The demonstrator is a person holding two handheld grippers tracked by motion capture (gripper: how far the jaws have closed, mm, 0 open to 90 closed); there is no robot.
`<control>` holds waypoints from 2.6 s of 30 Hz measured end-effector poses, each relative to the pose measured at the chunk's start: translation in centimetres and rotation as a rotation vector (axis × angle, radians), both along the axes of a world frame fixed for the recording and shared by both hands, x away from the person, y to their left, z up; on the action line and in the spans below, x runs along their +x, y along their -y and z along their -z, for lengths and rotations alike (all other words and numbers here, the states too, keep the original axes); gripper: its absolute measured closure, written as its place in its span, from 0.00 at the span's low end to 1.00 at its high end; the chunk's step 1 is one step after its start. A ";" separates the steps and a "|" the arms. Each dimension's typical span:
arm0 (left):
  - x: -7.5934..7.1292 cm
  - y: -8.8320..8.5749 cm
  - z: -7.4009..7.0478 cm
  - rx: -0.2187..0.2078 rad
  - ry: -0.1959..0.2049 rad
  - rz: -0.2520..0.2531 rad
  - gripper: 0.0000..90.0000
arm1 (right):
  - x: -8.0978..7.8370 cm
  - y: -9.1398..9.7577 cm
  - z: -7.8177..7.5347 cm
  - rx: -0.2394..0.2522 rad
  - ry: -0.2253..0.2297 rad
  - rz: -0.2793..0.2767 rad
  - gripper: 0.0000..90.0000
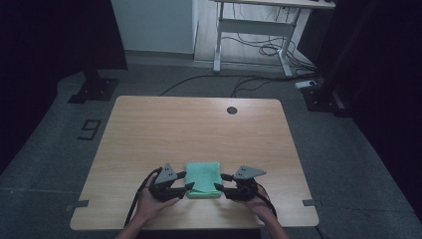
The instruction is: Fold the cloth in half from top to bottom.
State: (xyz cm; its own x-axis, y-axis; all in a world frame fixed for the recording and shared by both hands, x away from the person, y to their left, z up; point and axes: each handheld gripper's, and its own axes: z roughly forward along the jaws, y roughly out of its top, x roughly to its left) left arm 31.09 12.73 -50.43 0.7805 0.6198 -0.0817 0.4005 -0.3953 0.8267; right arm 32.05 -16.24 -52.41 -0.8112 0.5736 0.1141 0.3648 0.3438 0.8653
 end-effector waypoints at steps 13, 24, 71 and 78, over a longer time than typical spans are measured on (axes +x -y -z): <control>0.9 1.7 3.4 0.159 -0.076 0.080 0.49 | 0.9 -2.6 2.1 -0.153 -0.054 -0.054 0.45; 2.5 1.8 3.7 0.159 -0.099 0.084 0.50 | 0.9 -2.6 2.6 -0.164 -0.040 -0.038 0.48; 2.4 1.5 1.4 0.107 -0.056 0.056 0.51 | 2.1 -3.0 0.2 -0.121 0.007 0.066 0.49; 1.0 1.7 2.4 0.123 -0.070 0.082 0.52 | 0.2 -2.7 1.6 -0.142 -0.018 0.045 0.49</control>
State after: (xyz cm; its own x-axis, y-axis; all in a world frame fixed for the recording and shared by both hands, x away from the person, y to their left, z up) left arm 32.07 11.04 -52.80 0.8238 0.5631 -0.0653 0.4181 -0.5258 0.7408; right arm 32.23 -13.50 -53.97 -0.7828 0.6208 0.0433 0.3975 0.4453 0.8023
